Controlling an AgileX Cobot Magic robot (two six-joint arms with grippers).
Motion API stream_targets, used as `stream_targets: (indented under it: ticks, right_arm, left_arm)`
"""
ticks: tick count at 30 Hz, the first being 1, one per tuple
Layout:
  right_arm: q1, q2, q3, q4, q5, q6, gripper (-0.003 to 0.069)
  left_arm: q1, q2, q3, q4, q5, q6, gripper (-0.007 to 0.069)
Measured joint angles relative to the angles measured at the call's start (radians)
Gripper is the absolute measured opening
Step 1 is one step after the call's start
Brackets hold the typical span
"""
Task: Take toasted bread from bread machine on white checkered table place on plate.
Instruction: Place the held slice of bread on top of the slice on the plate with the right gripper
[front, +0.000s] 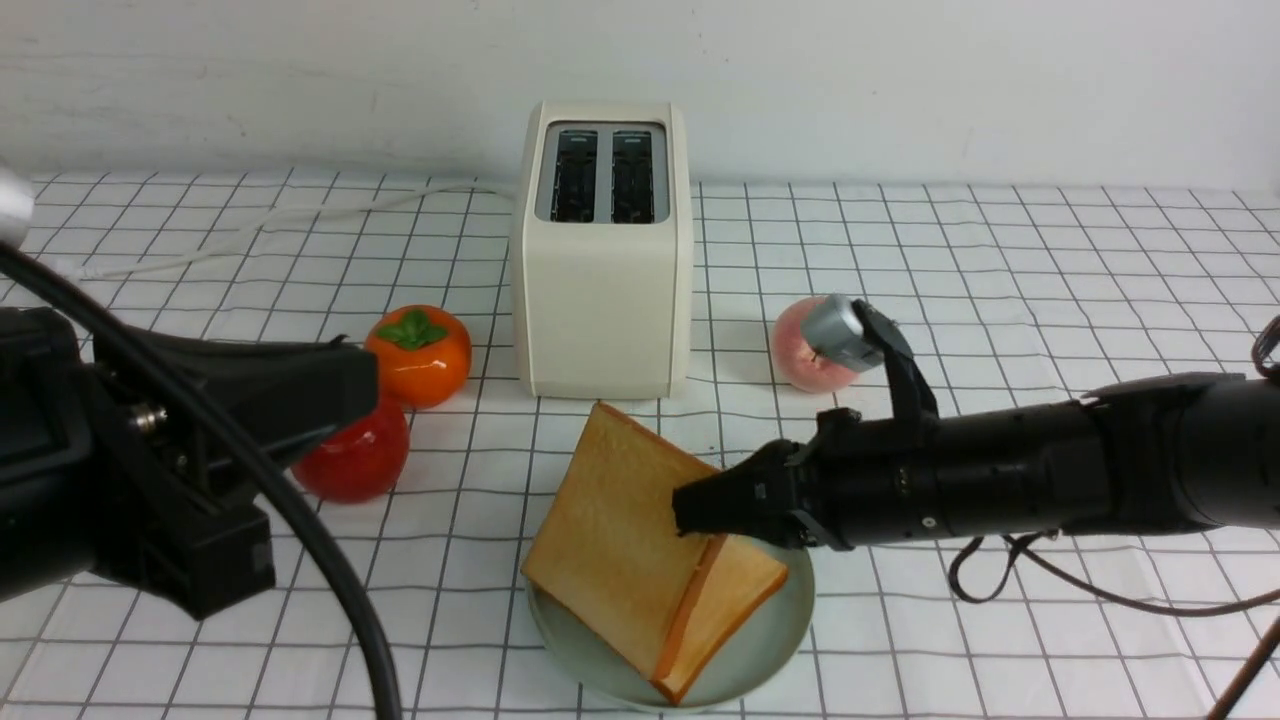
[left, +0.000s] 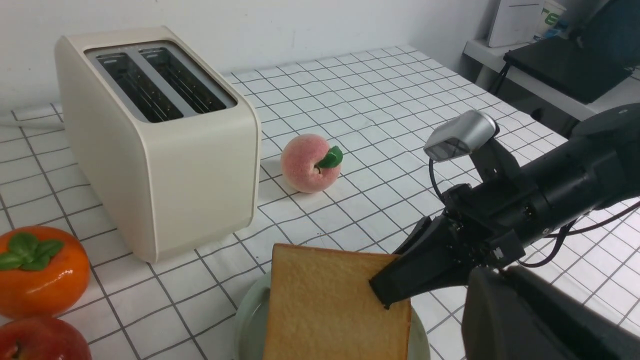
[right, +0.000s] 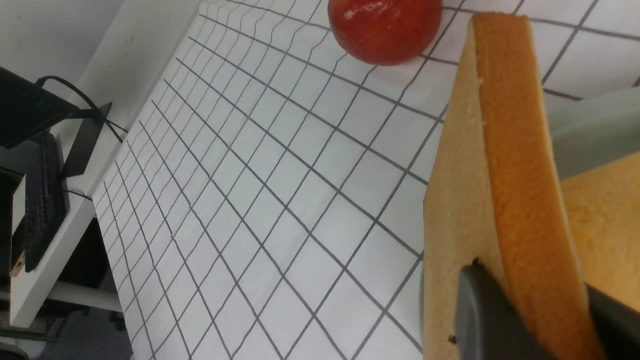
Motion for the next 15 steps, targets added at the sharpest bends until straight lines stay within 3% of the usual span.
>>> stream_targets:
  ticks: [10, 15]
  right_arm:
    - [0.007, 0.013, -0.016, 0.003, -0.043, -0.001, 0.0106]
    - [0.007, 0.016, -0.016, 0.003, -0.058, -0.001, 0.0159]
  left_arm:
    - [0.0, 0.0, 0.0, 0.0, 0.0, 0.0, -0.0013]
    - [0.0, 0.0, 0.0, -0.001, 0.0, 0.0, -0.0012]
